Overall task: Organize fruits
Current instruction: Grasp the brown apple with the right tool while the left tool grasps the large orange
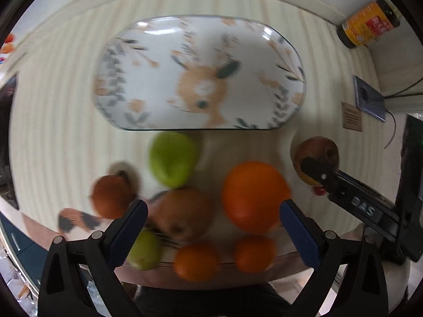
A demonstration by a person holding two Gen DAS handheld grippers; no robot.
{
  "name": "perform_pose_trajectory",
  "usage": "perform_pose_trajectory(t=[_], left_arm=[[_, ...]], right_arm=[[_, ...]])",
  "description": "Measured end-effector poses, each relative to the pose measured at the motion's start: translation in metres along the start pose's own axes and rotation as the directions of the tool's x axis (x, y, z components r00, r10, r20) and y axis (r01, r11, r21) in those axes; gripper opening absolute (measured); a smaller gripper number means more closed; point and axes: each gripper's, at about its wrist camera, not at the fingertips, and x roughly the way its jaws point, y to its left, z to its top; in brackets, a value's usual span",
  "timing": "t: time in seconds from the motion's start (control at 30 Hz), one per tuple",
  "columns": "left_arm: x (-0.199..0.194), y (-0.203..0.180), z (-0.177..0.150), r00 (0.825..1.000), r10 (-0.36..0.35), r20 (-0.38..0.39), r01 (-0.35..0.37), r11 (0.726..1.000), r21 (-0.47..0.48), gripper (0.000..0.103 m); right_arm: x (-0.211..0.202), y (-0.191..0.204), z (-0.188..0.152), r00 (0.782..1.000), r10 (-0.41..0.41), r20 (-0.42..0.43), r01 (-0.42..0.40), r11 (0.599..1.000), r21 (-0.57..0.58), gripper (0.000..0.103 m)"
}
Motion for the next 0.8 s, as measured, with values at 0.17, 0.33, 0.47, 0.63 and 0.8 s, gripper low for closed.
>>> perform_pose_trajectory(t=[0.17, 0.33, 0.47, 0.63, 0.8], left_arm=[[0.029, -0.028, 0.014, 0.996, -0.014, -0.087, 0.019, 0.999, 0.051, 0.097], [0.057, -0.044, 0.017, 0.989, 0.019, -0.149, -0.005, 0.996, 0.094, 0.097], [0.079, -0.048, 0.018, 0.985, 0.056, -0.166, -0.037, 0.993, 0.114, 0.082], [0.076, -0.044, 0.016, 0.995, 0.045, -0.093, -0.035, 0.994, 0.105, 0.08], [0.066, -0.052, 0.014, 0.994, 0.106, -0.007, -0.104, 0.981, 0.164, 0.079]], right_arm=[[-0.019, -0.031, 0.002, 0.998, -0.035, 0.048, 0.033, 0.998, 0.056, 0.071], [-0.027, -0.045, 0.001, 0.997, -0.037, 0.062, 0.032, 0.997, 0.076, 0.071], [-0.029, -0.051, 0.001, 0.998, -0.031, 0.061, 0.026, 0.996, 0.082, 0.071], [-0.028, -0.053, -0.002, 0.998, -0.038, 0.057, 0.034, 0.997, 0.067, 0.071], [-0.031, -0.051, -0.004, 0.996, -0.05, 0.073, 0.047, 0.998, 0.043, 0.071]])
